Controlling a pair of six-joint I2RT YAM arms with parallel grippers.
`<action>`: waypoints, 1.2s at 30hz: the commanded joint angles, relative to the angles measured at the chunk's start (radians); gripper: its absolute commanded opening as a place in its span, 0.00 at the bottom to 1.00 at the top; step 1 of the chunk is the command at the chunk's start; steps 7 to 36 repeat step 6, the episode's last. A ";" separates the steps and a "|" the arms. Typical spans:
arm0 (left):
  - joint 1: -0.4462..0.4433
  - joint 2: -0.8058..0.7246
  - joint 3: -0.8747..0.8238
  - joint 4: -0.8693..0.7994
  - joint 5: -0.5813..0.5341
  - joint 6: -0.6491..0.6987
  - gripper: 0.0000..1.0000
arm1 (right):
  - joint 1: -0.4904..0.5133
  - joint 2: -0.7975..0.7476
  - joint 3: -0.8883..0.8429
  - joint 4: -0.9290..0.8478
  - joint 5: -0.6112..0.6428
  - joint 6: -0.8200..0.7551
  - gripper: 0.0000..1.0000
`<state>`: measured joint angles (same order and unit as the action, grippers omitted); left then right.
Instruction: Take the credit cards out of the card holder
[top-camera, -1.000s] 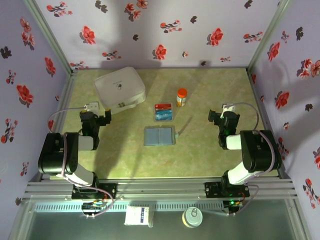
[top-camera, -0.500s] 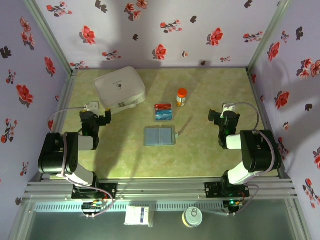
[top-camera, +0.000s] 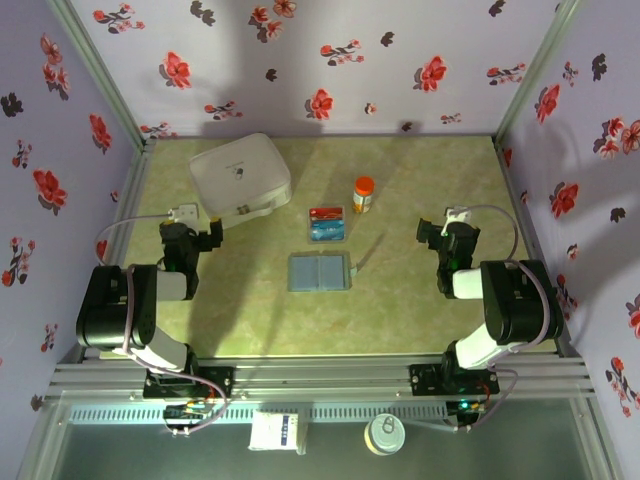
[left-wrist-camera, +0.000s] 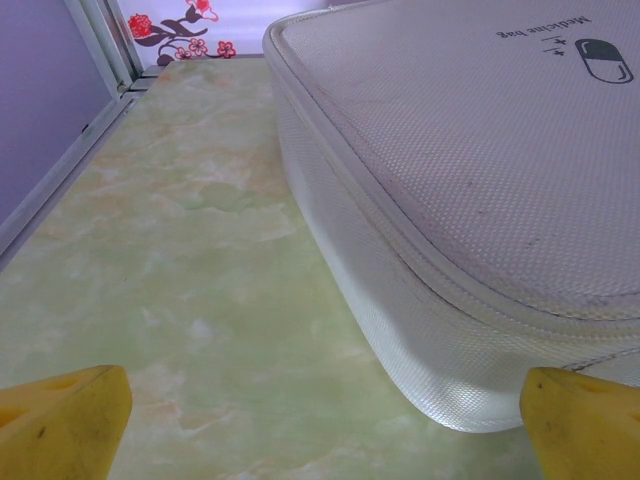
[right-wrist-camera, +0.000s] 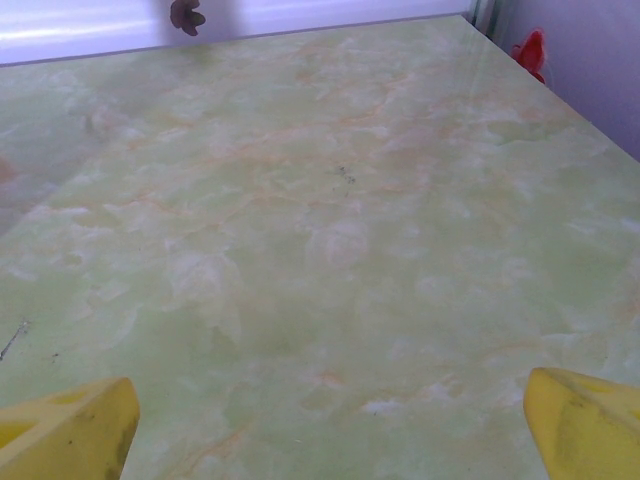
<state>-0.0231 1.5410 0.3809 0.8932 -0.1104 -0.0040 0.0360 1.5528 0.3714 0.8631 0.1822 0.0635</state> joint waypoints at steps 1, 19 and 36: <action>0.008 0.001 0.011 -0.004 0.009 0.013 1.00 | -0.007 0.007 0.026 0.007 0.003 0.015 0.99; 0.008 0.002 0.012 -0.004 0.008 0.013 1.00 | -0.010 0.004 0.022 0.010 -0.004 0.016 0.99; 0.008 0.002 0.012 -0.004 0.008 0.013 1.00 | -0.010 0.004 0.022 0.010 -0.004 0.016 0.99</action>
